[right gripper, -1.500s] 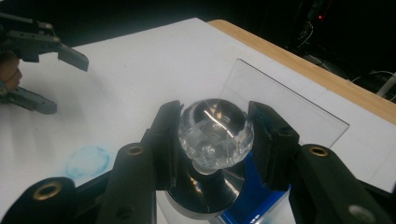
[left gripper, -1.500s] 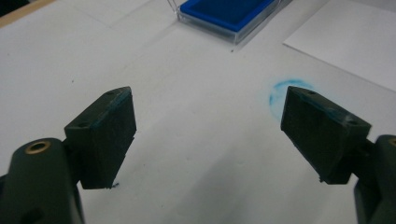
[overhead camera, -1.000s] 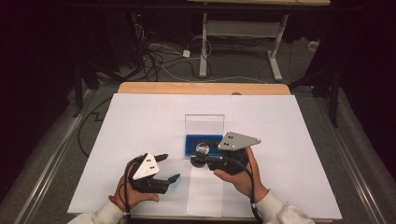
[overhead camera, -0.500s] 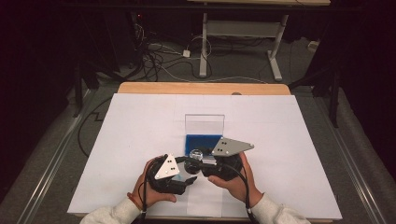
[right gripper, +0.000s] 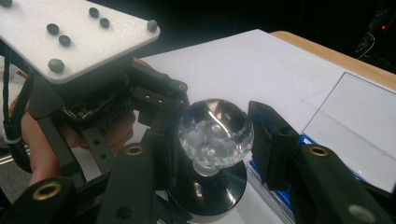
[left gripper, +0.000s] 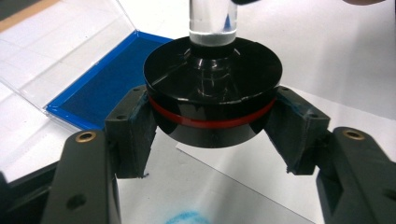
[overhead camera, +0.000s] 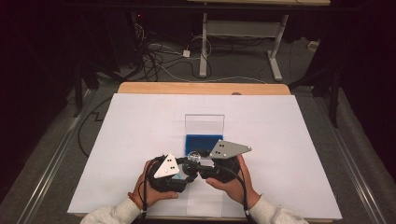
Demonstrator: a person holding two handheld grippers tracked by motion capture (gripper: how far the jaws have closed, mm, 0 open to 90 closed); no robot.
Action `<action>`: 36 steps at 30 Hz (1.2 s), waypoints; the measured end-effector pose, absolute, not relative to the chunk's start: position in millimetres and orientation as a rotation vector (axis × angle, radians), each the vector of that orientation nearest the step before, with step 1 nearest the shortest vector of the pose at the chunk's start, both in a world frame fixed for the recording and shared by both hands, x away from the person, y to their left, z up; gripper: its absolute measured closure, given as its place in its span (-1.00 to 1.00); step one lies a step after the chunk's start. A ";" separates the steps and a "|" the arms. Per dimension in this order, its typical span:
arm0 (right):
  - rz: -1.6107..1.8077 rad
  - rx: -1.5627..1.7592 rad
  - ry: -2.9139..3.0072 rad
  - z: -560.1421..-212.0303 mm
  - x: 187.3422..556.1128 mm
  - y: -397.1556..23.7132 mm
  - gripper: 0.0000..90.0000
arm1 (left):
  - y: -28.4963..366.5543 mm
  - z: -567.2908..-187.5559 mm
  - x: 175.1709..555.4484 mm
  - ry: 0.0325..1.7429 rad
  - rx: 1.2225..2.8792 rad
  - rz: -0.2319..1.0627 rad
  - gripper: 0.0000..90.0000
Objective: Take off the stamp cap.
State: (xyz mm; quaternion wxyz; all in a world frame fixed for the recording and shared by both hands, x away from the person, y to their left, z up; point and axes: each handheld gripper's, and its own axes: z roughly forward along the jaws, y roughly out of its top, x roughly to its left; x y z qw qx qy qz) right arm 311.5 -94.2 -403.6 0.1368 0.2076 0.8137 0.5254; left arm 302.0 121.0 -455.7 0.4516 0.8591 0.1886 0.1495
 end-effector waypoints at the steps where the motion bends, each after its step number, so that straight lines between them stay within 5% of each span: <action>1: 1.520 0.602 2.356 -403.7 311.4 -94.1 0.26 | 121.5 -455.7 302.2 0.468 2.120 0.366 -0.20; 36: 1.533 0.563 2.348 -415.0 300.4 -95.7 0.26 | 127.5 -445.0 300.0 0.405 2.271 0.430 -0.18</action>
